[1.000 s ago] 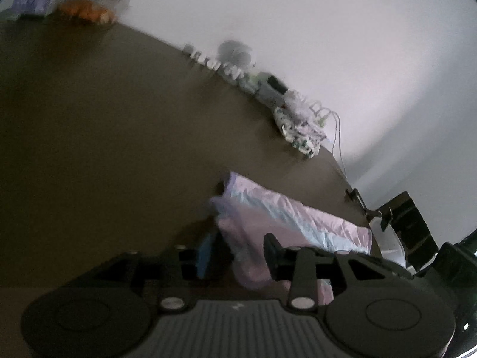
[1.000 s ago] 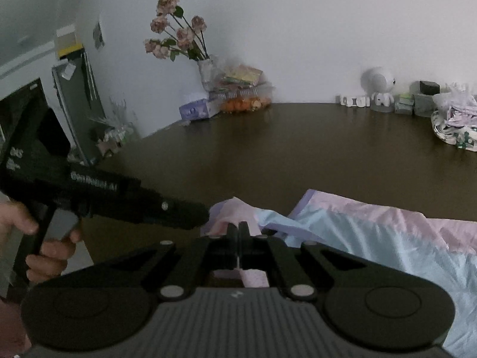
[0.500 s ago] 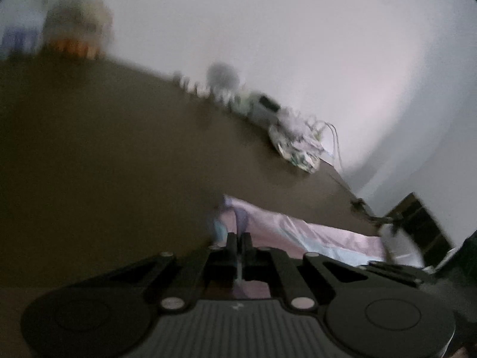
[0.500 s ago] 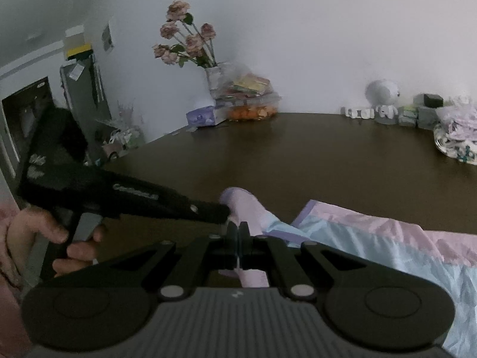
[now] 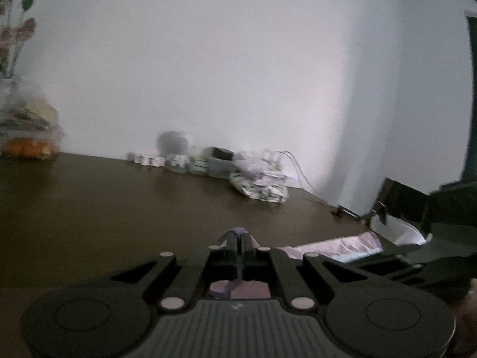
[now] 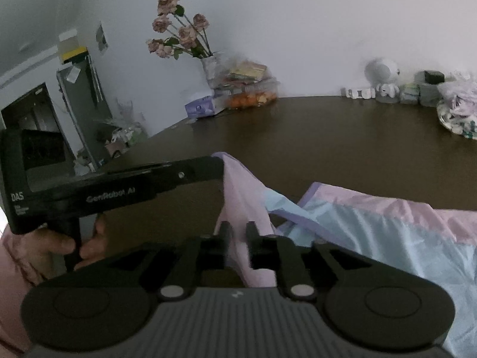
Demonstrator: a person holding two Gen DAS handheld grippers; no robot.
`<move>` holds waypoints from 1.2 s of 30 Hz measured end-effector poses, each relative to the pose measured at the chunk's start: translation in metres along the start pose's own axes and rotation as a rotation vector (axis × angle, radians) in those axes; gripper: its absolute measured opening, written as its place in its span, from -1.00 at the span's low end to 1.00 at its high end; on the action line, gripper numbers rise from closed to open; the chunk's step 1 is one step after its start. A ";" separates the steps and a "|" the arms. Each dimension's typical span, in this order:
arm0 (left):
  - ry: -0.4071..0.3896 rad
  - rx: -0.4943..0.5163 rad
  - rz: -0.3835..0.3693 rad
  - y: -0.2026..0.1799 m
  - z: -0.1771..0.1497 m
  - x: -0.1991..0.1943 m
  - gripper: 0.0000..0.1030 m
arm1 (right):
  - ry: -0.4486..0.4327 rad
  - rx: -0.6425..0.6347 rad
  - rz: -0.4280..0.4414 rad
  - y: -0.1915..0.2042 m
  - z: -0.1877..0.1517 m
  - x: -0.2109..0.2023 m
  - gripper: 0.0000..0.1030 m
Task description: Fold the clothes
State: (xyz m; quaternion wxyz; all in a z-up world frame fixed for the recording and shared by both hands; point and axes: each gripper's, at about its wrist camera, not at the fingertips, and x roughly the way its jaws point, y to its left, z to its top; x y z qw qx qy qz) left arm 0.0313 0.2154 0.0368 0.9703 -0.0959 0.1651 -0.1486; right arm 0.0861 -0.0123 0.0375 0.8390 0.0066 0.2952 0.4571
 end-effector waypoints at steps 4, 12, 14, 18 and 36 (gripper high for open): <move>0.031 0.034 -0.013 -0.005 0.002 -0.001 -0.98 | 0.023 -0.014 -0.018 0.005 -0.001 0.013 -0.48; 0.092 0.071 0.010 -0.016 0.004 0.007 -0.98 | 0.062 0.035 -0.061 -0.005 -0.003 0.030 -0.38; 0.092 0.082 0.007 -0.018 0.005 0.009 -0.98 | 0.074 0.036 -0.053 -0.007 -0.004 0.031 -0.52; 0.075 0.098 -0.017 -0.013 0.003 0.005 -0.98 | 0.067 0.057 -0.036 -0.011 -0.004 0.028 -0.98; 0.199 -0.372 -0.097 0.044 -0.018 -0.001 -0.44 | 0.001 0.137 0.010 -0.021 0.002 0.012 -0.98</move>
